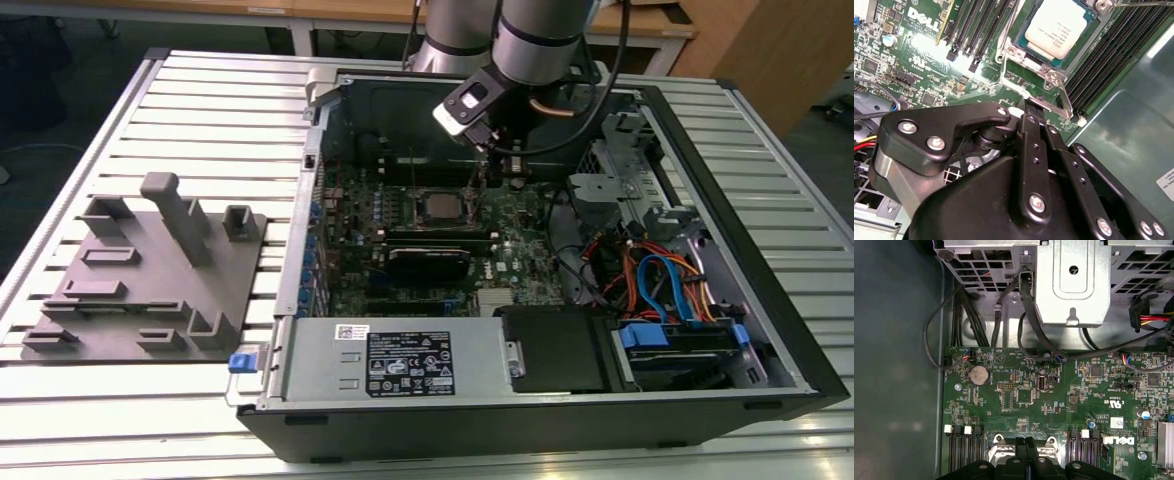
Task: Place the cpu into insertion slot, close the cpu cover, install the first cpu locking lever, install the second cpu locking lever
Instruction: 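Close the cpu cover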
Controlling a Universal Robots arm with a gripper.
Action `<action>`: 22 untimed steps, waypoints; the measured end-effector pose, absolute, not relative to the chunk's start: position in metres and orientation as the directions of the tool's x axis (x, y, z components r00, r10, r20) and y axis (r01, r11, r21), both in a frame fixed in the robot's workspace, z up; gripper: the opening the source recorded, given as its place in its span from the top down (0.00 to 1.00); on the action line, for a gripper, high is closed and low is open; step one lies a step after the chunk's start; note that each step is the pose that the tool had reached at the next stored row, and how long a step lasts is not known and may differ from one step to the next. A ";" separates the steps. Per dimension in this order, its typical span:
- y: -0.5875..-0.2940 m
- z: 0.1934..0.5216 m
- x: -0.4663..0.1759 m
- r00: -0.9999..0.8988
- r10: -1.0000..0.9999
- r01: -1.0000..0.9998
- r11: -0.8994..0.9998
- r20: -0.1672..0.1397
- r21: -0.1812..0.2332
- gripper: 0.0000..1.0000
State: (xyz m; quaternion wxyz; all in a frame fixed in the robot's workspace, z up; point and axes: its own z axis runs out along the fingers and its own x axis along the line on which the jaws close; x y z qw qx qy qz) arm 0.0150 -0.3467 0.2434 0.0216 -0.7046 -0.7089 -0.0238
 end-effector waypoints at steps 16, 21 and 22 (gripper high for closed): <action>-0.347 0.243 0.011 -0.006 0.998 1.000 0.006 0.064 0.003 0.89; -0.347 0.243 0.010 -0.006 0.998 1.000 0.006 0.064 0.003 0.89; -0.347 0.243 0.009 -0.006 0.998 1.000 0.006 0.064 0.003 0.89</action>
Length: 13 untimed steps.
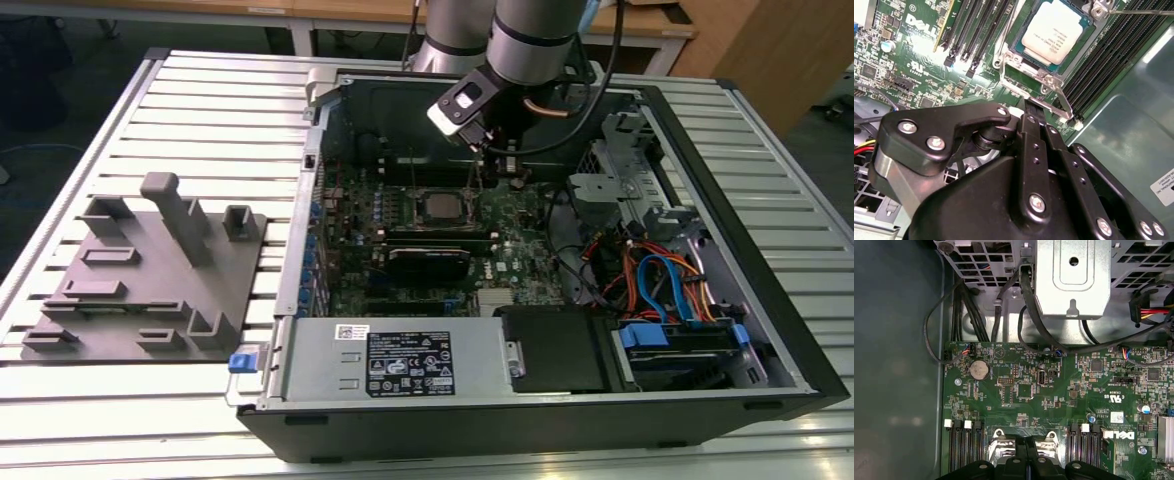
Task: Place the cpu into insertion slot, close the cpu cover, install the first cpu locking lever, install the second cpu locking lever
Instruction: 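Close the cpu cover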
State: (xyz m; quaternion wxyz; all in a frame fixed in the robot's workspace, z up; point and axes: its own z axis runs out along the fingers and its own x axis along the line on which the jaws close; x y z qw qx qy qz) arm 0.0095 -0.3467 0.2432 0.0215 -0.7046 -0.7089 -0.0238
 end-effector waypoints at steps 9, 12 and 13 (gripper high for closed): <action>-0.347 0.243 0.007 -0.006 0.998 1.000 0.006 0.064 0.003 0.89; -0.347 0.243 0.007 -0.006 0.998 1.000 0.006 0.064 0.003 0.89; -0.347 0.243 0.007 -0.006 0.998 1.000 0.006 0.064 0.003 0.89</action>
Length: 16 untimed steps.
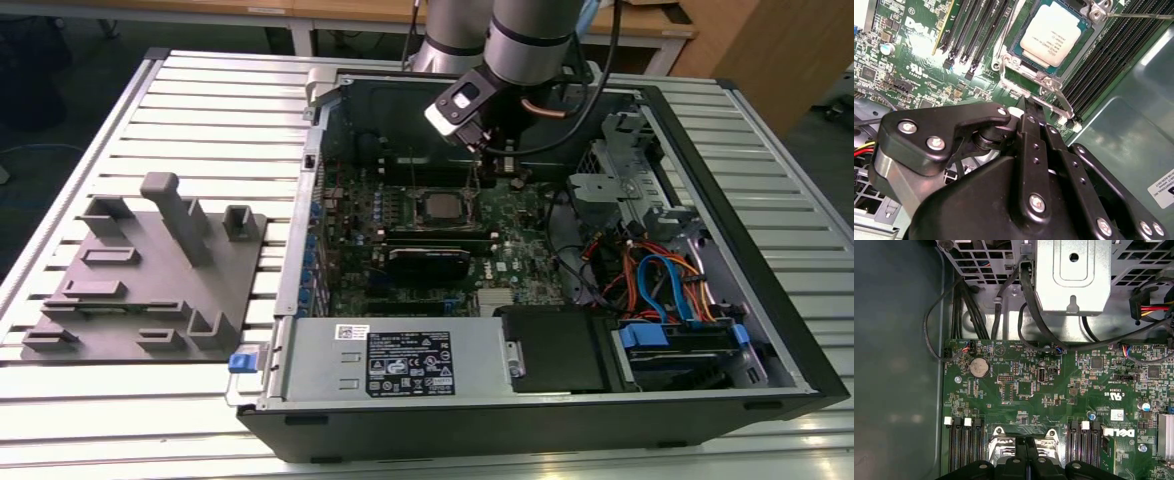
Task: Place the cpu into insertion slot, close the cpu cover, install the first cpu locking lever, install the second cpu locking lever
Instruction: 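Close the cpu cover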
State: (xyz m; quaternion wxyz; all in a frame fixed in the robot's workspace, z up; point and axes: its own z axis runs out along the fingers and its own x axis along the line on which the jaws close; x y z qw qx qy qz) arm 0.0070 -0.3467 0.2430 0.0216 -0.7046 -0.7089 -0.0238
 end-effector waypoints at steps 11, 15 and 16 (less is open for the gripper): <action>-0.347 0.243 0.005 -0.006 0.998 1.000 0.006 0.064 0.003 0.89; -0.347 0.242 0.001 -0.006 0.998 1.000 0.006 0.064 0.004 0.89; -0.347 0.241 -0.002 -0.006 0.998 1.000 0.006 0.064 0.003 0.89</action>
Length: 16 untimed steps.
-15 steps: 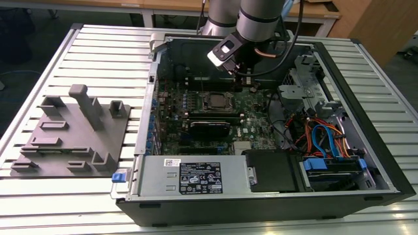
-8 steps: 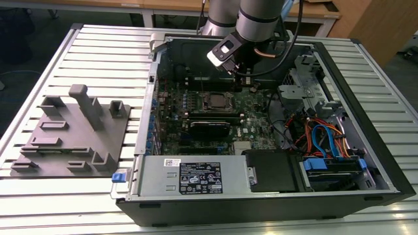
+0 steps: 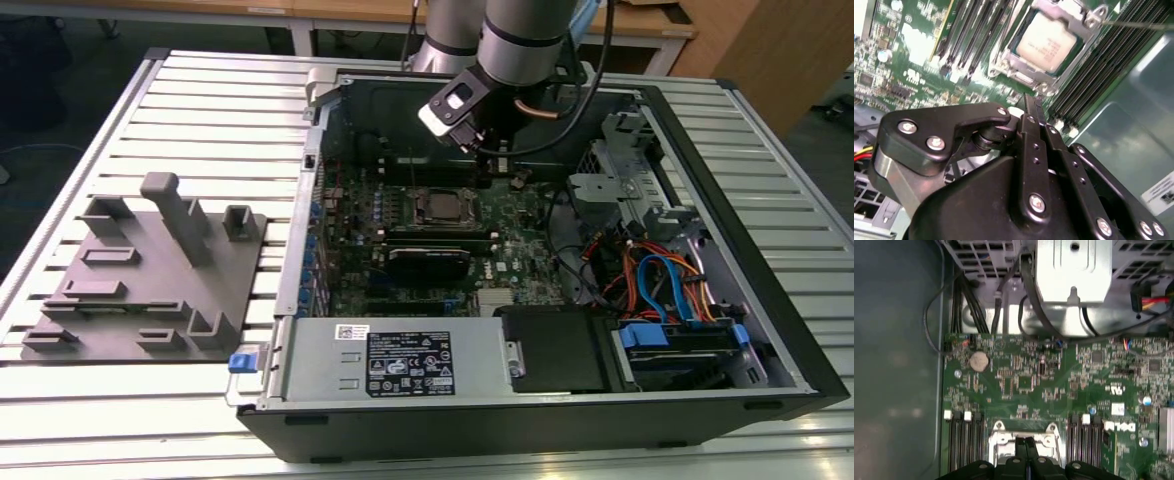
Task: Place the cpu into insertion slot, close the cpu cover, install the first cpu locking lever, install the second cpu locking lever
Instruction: 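Close the cpu cover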
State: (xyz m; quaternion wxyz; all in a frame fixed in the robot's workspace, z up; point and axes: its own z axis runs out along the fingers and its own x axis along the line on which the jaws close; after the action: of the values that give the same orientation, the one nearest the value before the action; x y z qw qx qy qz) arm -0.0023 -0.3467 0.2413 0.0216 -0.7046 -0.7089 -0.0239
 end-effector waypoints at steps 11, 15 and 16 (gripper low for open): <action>-0.347 0.225 -0.034 -0.012 0.998 1.000 0.012 0.064 0.003 0.89; -0.347 0.219 -0.046 -0.012 0.998 1.000 0.012 0.064 0.003 0.89; -0.347 0.217 -0.049 -0.012 0.998 1.000 0.012 0.064 0.003 0.89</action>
State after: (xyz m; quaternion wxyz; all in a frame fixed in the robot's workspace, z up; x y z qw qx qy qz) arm -0.0486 -0.3468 0.2172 0.0219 -0.7025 -0.7109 -0.0235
